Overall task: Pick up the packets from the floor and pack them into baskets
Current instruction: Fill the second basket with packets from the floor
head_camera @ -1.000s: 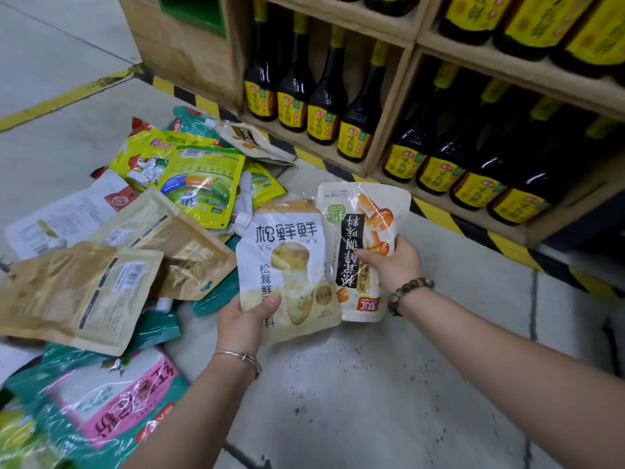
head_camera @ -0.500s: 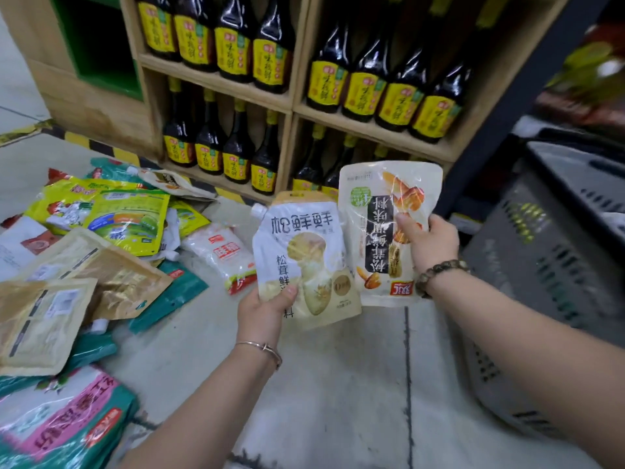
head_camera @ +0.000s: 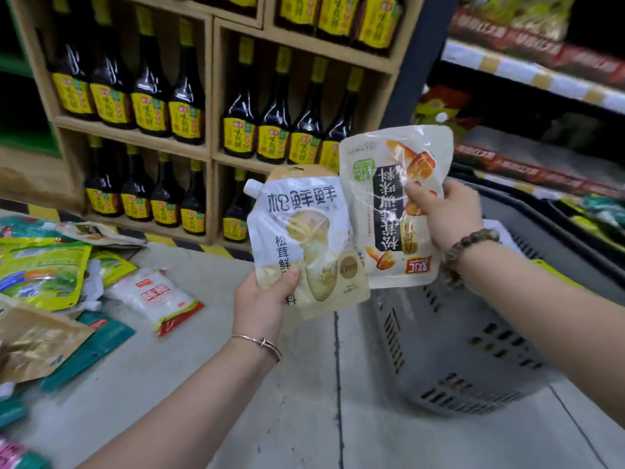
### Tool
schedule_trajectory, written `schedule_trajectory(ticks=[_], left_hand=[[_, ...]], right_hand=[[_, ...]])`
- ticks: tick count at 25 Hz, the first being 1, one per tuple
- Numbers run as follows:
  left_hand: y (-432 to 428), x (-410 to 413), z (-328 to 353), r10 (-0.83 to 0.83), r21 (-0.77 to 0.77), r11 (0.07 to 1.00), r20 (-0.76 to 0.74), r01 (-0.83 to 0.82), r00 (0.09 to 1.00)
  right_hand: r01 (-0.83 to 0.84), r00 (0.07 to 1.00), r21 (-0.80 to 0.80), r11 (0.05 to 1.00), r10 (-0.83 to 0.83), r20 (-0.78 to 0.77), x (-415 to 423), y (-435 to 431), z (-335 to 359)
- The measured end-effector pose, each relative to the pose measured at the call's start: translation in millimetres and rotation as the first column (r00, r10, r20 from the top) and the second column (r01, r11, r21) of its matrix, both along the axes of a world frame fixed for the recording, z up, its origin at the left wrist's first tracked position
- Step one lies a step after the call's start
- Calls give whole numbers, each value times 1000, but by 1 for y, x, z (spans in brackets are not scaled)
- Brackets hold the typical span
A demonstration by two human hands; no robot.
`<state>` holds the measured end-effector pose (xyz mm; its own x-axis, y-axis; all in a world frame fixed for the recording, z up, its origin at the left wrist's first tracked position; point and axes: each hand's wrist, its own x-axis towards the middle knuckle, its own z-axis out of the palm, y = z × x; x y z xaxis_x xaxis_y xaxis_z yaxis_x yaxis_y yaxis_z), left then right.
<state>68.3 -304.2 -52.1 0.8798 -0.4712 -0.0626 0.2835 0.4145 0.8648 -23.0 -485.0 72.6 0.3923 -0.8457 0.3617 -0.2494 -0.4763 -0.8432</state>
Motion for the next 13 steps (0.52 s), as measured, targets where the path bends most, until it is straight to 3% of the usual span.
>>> schedule_trajectory(ticks=[8,10,13], left_hand=[[-54,-52,87,-149,-88,982,169,165,974],[-84,-72,108,-173,-50,980,286,195,942],[-135,-97,126,-212,48,976,445,213,870]], right_hand=[[-15,985,61,998,4,172,-85,-49,61],[1,970,55,998,-15,241,-116,-76,77],[82,980,61,995,-92,179,-164,-129,88]])
